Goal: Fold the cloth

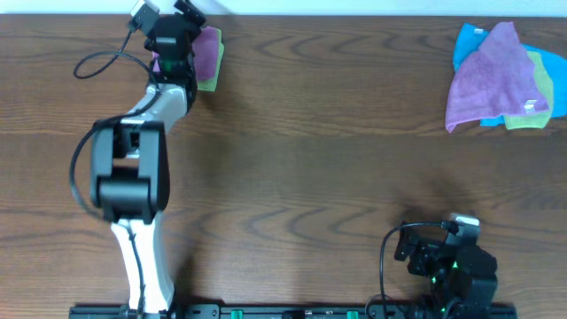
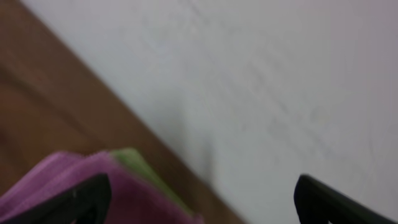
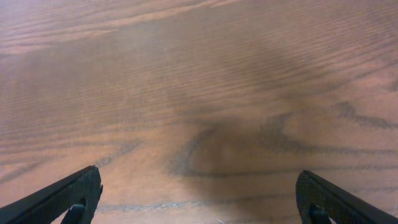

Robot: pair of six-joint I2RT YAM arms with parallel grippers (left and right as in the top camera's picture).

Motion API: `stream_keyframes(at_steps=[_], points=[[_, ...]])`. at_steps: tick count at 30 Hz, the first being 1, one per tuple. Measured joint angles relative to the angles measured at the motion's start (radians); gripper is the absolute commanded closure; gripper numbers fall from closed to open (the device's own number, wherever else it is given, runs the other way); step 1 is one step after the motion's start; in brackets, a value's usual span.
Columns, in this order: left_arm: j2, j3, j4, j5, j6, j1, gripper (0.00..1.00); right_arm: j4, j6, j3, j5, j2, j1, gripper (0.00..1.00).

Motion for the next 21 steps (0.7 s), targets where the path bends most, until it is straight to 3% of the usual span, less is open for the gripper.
stream_keyframes(at_steps=[4, 8, 12, 14, 17, 21], points=[[-0.252, -0.005, -0.417, -0.005, 0.076, -0.005, 0.05, -0.003, 0.000, 0.000, 0.000, -0.003, 0.000, 0.01], [-0.499, -0.002, -0.619, -0.035, 0.262, -0.005, 0.05, -0.005, 0.000, -0.001, 0.000, -0.005, 0.000, 0.01], [-0.699, -0.045, -0.698, -0.057, 0.499, -0.029, 0.05, -0.003, 0.000, -0.001, 0.000, -0.004, 0.000, 0.01], [-0.810, -0.150, -0.708, -0.076, 0.615, -0.059, 0.05, -0.003, 0.000, -0.001, 0.000, -0.004, 0.000, 0.01], [-0.961, -0.374, -0.717, -0.098, 0.706, -0.084, 0.05, -0.003, 0.000, -0.001, 0.000, -0.004, 0.000, 0.01], [-1.199, -0.700, -0.741, -0.073, 0.739, -0.082, 0.05, -0.003, 0.000, -0.001, 0.000, -0.004, 0.000, 0.01]])
